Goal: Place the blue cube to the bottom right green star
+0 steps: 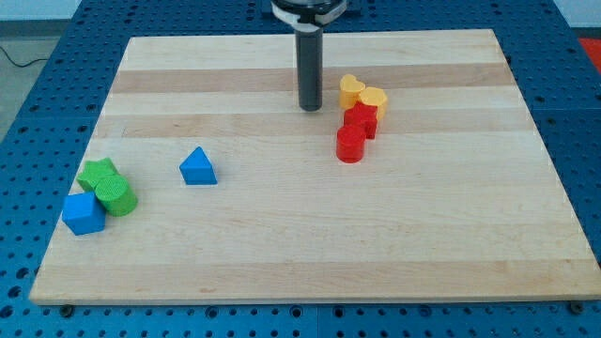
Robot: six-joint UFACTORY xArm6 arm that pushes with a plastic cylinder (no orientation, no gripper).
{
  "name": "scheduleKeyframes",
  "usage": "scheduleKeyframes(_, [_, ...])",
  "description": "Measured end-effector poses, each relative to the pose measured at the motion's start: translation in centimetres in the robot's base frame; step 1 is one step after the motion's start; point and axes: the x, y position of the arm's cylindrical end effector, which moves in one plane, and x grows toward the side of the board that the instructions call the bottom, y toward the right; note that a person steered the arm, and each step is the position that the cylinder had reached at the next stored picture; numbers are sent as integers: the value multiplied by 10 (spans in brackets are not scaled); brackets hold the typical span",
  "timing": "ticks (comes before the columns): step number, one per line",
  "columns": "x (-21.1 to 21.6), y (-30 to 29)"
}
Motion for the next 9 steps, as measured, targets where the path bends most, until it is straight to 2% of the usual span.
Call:
scheduleKeyframes(2, [-18, 56])
scheduleKeyframes(4, [-21, 48])
scheduleKeyframes(5, [-45, 39])
scheduleKeyframes(7, [-62, 67])
scheduleKeyframes(8, [-62, 31])
scheduleKeyframes(9, [-62, -54])
